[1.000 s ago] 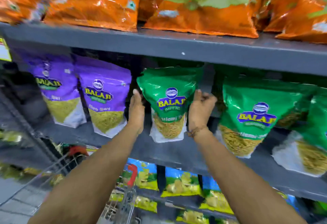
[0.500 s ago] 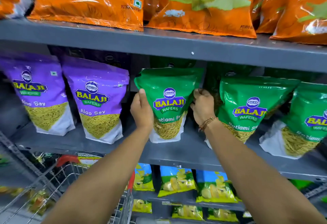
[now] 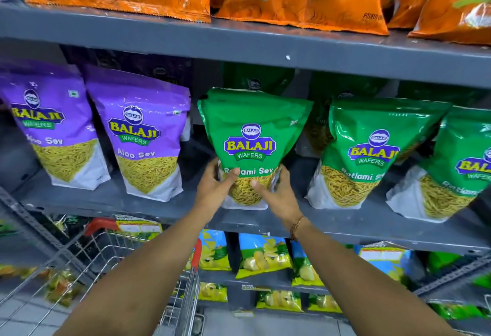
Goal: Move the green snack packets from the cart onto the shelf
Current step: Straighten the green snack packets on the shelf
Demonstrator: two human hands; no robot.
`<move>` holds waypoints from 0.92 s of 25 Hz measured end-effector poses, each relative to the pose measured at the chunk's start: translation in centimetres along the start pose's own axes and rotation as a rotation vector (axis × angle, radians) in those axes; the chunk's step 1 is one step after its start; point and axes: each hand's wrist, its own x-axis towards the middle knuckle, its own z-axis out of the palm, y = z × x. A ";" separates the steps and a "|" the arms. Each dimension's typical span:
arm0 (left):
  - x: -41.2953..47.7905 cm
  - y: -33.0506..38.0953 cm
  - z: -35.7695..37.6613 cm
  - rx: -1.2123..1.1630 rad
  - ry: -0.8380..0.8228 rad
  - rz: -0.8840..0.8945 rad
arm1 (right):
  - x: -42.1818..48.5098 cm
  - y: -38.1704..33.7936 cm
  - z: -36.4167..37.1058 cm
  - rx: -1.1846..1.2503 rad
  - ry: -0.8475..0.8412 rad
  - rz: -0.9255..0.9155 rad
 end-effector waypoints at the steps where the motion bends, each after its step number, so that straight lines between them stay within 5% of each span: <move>1: 0.0 -0.4 0.0 0.045 0.027 -0.013 | 0.1 0.3 0.2 -0.015 0.029 -0.012; 6: 0.6 -0.6 0.8 -0.086 0.050 -0.056 | -0.3 -0.3 0.3 -0.016 0.083 -0.006; 8: -0.8 -0.6 1.8 -0.092 0.252 -0.028 | -1.4 -0.2 -0.5 -0.079 0.196 0.008; 10: -3.6 -0.7 3.6 0.049 0.543 0.053 | -2.5 0.4 -2.8 -0.065 0.512 0.063; 11: -5.3 -0.6 5.2 0.107 0.521 0.132 | -3.1 0.7 -4.8 -0.002 0.698 0.134; 13: -8.2 0.6 9.6 0.100 0.209 0.227 | -4.1 0.7 -8.5 0.191 0.958 0.288; 15: -8.3 2.8 14.0 -0.009 -0.011 0.212 | -4.2 -0.1 -11.7 0.249 1.063 0.288; 19: -3.3 8.8 20.2 -0.200 0.018 0.074 | -0.2 -3.6 -19.2 0.292 0.857 -0.088; 23: -0.7 10.6 21.4 -0.158 0.226 -0.005 | 3.2 -5.9 -23.6 0.180 0.662 -0.014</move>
